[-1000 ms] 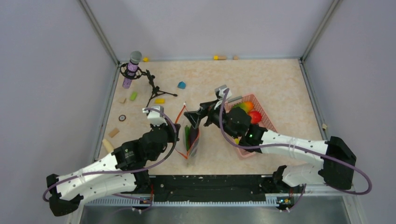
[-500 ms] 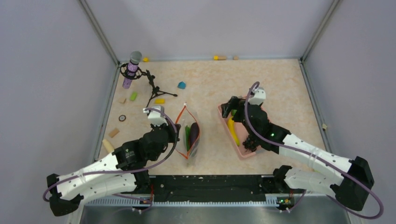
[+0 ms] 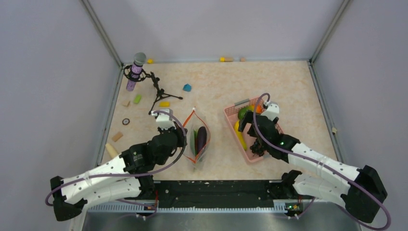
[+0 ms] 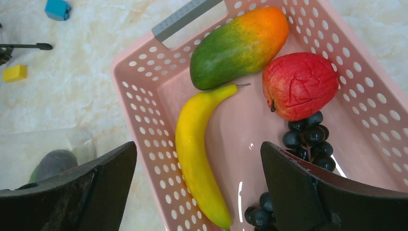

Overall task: Place the food in the zip-top bag and seal the zipper
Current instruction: Pick up the fake fruit from the bin.

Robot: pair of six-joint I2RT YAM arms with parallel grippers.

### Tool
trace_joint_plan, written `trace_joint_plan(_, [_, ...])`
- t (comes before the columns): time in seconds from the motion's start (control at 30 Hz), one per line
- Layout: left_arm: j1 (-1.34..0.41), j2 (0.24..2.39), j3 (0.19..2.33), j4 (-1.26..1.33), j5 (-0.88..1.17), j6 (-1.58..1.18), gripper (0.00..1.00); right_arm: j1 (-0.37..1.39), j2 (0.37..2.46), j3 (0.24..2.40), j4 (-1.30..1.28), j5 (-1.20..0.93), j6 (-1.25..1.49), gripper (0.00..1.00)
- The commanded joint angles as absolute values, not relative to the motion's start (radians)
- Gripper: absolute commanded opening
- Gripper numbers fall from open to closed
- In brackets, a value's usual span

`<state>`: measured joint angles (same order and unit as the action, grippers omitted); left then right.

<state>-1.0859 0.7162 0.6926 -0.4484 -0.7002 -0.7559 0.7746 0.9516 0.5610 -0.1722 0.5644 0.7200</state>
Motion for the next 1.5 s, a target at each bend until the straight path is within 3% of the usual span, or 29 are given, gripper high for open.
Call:
trace_joint_plan(0.0, [-1.082, 0.718, 0.699, -0.428, -0.717, -0.747, 0.00, 0.756, 1.008, 0.577, -0.186, 0.561, 0.733, 0.98])
trace_joint_plan(0.27, [-1.082, 0.712, 0.699, -0.430, -0.718, -0.747, 0.00, 0.726, 1.103, 0.611, -0.255, 0.575, 0.758, 0.97])
trace_joint_plan(1.07, [-1.082, 0.697, 0.698, -0.431, -0.708, -0.747, 0.00, 0.633, 1.133, 0.657, -0.538, 0.567, 0.788, 0.90])
trace_joint_plan(1.3, [-1.081, 0.699, 0.699, -0.433, -0.707, -0.751, 0.00, 0.587, 1.206, 0.656, -0.486, 0.521, 0.769, 0.83])
trace_joint_plan(1.47, [-1.082, 0.691, 0.696, -0.433, -0.710, -0.752, 0.00, 0.550, 1.275, 0.652, -0.453, 0.463, 0.764, 0.70])
